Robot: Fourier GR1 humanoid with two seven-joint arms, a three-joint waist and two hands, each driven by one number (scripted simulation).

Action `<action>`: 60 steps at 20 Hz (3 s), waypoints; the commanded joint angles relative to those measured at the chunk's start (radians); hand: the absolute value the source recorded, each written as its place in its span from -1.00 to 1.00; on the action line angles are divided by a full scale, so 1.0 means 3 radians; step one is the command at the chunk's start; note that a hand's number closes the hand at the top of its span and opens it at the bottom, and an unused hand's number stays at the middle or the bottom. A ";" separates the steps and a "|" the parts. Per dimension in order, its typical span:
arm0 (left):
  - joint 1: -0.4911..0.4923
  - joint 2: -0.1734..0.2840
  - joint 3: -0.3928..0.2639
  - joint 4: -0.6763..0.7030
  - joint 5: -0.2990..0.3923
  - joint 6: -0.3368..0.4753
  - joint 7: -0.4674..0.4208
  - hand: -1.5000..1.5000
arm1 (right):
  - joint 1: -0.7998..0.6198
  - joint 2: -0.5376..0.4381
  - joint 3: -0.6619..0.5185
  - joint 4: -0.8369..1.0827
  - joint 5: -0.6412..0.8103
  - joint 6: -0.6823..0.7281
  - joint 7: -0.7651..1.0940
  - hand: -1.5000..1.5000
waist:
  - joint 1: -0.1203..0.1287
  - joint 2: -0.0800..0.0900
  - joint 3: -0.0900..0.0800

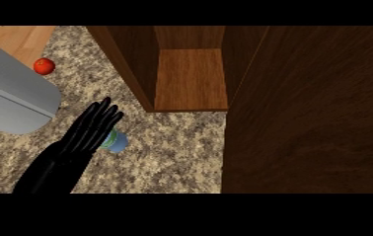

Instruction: Pick up the bottled water, place it into the cabinet and close the cabinet

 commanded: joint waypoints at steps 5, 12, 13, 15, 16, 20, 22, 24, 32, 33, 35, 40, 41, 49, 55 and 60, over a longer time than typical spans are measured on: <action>0.0435 0.0575 0.0475 0.0144 0.1357 -0.0713 0.0436 -1.00 | 0.0752 0.0067 0.0177 -0.0463 -0.0551 0.0144 0.0371 -1.00 | 0.0039 -0.0029 -0.0006; 0.0608 0.0854 0.0907 0.0139 0.1861 -0.1069 0.0701 -1.00 | 0.1052 0.0058 0.0174 -0.0509 -0.0596 0.0332 0.0144 -1.00 | 0.0066 -0.0026 -0.0003; 0.0566 0.0736 0.0893 0.0217 0.1723 -0.1071 0.0652 -1.00 | 0.1121 0.0086 0.0213 -0.0711 -0.0567 0.0231 0.0267 -1.00 | 0.0061 -0.0026 -0.0004; 0.0737 0.0656 0.0897 0.0131 0.1602 -0.1148 0.0634 -1.00 | 0.1080 0.0040 0.0163 -0.0501 -0.0602 0.0323 0.0223 -1.00 | 0.0071 -0.0025 -0.0003; 0.0404 0.0804 0.1023 0.0364 0.1835 -0.1120 0.0745 -1.00 | 0.1112 0.0033 0.0061 -0.0310 -0.0670 0.0461 -0.0019 -1.00 | 0.0056 -0.0023 -0.0002; 0.0753 0.0794 0.1280 0.0443 0.1783 -0.1560 0.0586 -1.00 | 0.1298 0.0027 0.0132 -0.0550 -0.0683 0.0494 -0.0018 -1.00 | 0.0066 -0.0027 -0.0003; 0.0517 0.0762 0.1266 0.0414 0.1876 -0.1360 0.0699 -1.00 | 0.1449 0.0042 0.0162 -0.0369 -0.0596 0.0592 -0.0219 -1.00 | 0.0053 -0.0025 -0.0002; 0.0526 0.0580 0.1276 0.0761 0.1633 -0.1658 0.0504 -1.00 | 0.1206 0.0081 0.0171 -0.0510 -0.0555 0.0413 -0.0024 -1.00 | 0.0063 -0.0022 -0.0004; 0.0299 0.0501 0.1439 0.0870 0.1534 -0.1543 0.0566 -1.00 | 0.1337 0.0064 0.0202 -0.0322 -0.0477 0.0595 -0.0355 -1.00 | 0.0059 -0.0023 -0.0003; 0.0144 0.0517 0.1515 0.1068 0.1466 -0.1564 0.0494 -1.00 | 0.1663 0.0047 0.0262 -0.0430 -0.0445 0.0706 -0.0521 -1.00 | 0.0039 -0.0025 -0.0003; 0.0132 0.0493 0.1526 0.1201 0.1352 -0.1692 0.0469 -1.00 | 0.1645 0.0096 0.0417 -0.0472 -0.0297 0.0615 -0.0462 -1.00 | 0.0048 -0.0024 -0.0004; -0.0111 0.0495 0.1690 0.1750 0.0963 -0.2074 0.0132 -1.00 | 0.1701 0.0018 0.0317 -0.0381 -0.0374 0.0754 -0.0578 -1.00 | 0.0045 -0.0023 -0.0004; -0.0367 0.0439 0.1649 0.1931 0.0895 -0.1920 0.0137 -1.00 | 0.1405 0.0131 0.0466 -0.0262 -0.0212 0.0539 -0.0461 -1.00 | 0.0046 -0.0018 -0.0005; -0.0722 0.0513 0.1795 0.2816 -0.0074 -0.2324 -0.0628 -1.00 | 0.1776 0.0081 0.0487 -0.0451 -0.0273 0.0689 -0.0628 -1.00 | 0.0017 -0.0018 -0.0007; -0.1063 0.0376 0.1605 0.3444 -0.0716 -0.2066 -0.1105 -1.00 | 0.1735 0.0028 0.0384 -0.0215 -0.0377 0.0771 -0.0798 -1.00 | 0.0016 -0.0015 -0.0006; -0.1299 0.0464 0.1632 0.4028 -0.0939 -0.1903 -0.1474 -1.00 | 0.1877 0.0081 0.0576 -0.0446 -0.0219 0.0662 -0.0757 -1.00 | 0.0013 -0.0016 -0.0007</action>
